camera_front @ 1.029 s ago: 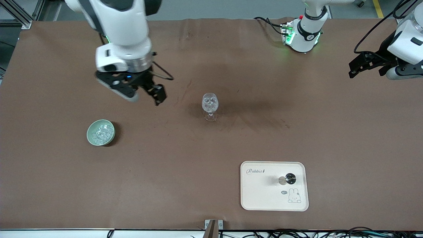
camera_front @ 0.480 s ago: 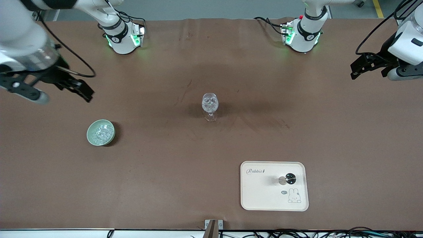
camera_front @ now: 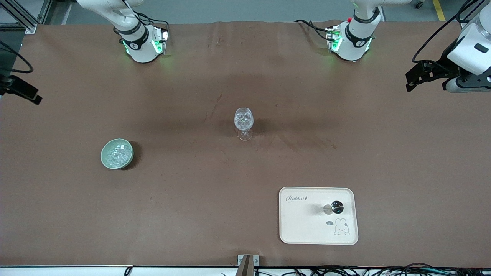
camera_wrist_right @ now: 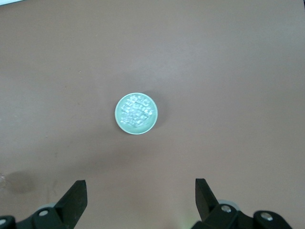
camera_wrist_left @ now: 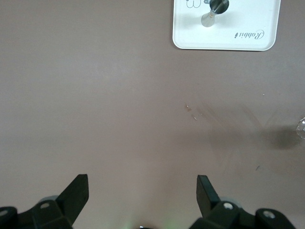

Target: Pour wine and add ice with both arms

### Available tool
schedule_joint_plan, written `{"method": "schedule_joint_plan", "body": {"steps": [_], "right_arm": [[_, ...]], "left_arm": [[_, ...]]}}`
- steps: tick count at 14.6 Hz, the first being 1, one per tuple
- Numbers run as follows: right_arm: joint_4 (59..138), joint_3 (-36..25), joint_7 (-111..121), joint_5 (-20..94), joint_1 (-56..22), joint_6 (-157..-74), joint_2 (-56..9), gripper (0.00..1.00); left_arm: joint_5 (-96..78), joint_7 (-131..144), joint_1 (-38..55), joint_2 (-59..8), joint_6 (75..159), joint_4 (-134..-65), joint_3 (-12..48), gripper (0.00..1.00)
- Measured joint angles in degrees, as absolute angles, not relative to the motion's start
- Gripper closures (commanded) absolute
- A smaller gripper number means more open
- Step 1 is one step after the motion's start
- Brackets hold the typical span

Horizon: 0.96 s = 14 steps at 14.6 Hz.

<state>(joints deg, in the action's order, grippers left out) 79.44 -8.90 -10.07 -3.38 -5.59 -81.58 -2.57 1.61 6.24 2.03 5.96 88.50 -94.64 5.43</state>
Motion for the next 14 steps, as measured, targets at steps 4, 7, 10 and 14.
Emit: {"method": "schedule_joint_plan", "body": {"steps": [4,7,10,14], "right_arm": [[79.53,-9.02,-5.59,-3.38,-2.51,-81.91,-2.57,0.0],[79.72,-6.85,-4.57,-3.38,0.12,-82.93,-2.57,0.0],[79.86,-5.47,-4.57,-3.36,0.95,-83.56,-2.57,0.0],[79.92,-5.38,-4.57,-2.95,1.0,-83.86,-2.57,0.0]], "left_arm": [[1.61,5.75,2.0,5.95,88.51,-94.45,5.3,0.0],[1.61,5.75,1.99,5.88,88.56,-93.62,5.25,0.0],[1.61,5.75,1.99,5.66,88.56,-93.16,5.25,0.0],[1.61,5.75,1.99,5.56,88.56,-93.11,5.25,0.0]]}}
